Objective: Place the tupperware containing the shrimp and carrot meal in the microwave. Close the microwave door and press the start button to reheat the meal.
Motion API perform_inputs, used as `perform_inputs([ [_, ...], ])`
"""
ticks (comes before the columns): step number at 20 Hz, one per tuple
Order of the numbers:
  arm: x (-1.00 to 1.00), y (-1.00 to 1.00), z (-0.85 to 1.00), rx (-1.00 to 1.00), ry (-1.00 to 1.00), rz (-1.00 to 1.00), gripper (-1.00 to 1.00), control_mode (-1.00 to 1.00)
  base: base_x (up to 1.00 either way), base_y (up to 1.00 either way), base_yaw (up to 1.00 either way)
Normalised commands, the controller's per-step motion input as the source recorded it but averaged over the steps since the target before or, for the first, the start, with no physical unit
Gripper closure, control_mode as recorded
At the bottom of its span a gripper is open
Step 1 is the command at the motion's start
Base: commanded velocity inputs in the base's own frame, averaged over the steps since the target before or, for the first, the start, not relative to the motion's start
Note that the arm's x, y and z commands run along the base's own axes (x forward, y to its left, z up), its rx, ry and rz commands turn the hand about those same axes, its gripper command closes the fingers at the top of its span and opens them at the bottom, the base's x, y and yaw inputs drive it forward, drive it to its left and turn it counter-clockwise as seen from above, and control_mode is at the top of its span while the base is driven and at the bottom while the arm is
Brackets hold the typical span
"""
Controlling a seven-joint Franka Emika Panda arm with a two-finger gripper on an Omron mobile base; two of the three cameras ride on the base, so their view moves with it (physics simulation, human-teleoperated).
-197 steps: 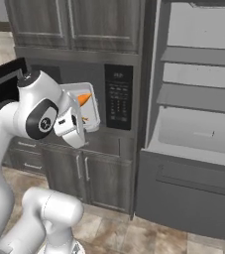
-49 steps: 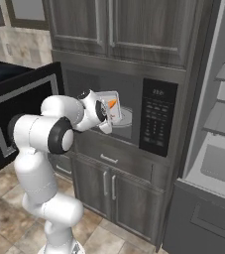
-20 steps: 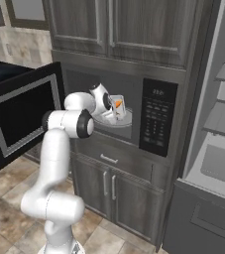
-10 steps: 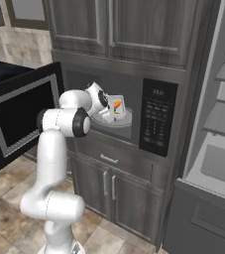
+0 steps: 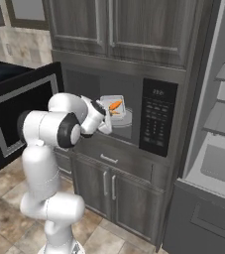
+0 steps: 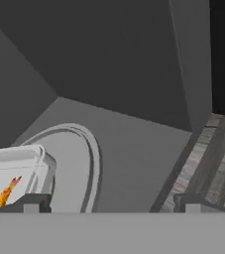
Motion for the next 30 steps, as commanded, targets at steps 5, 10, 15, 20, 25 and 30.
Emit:
perform_inputs([
  [5,-1.0,0.37,0.87,-0.01,-0.01,0.03,-1.0,-1.0,0.0,0.0,0.0],
  [10,-0.86,0.55,0.97,0.0,0.2,0.06,-1.0,-1.0,0.0,0.0,0.0],
  [15,-0.91,0.31,1.0,0.0,0.21,0.05,-1.0,-1.0,0.0,0.0,0.0],
  [20,-1.0,0.01,0.74,0.05,0.1,0.0,-1.0,-1.0,0.0,0.0,0.0],
  [25,-0.97,0.18,0.24,0.02,0.01,0.01,-1.0,-1.0,0.0,0.0,0.0],
  [30,-0.62,0.33,0.37,0.01,0.0,0.0,-1.0,-1.0,0.0,0.0,0.0],
])
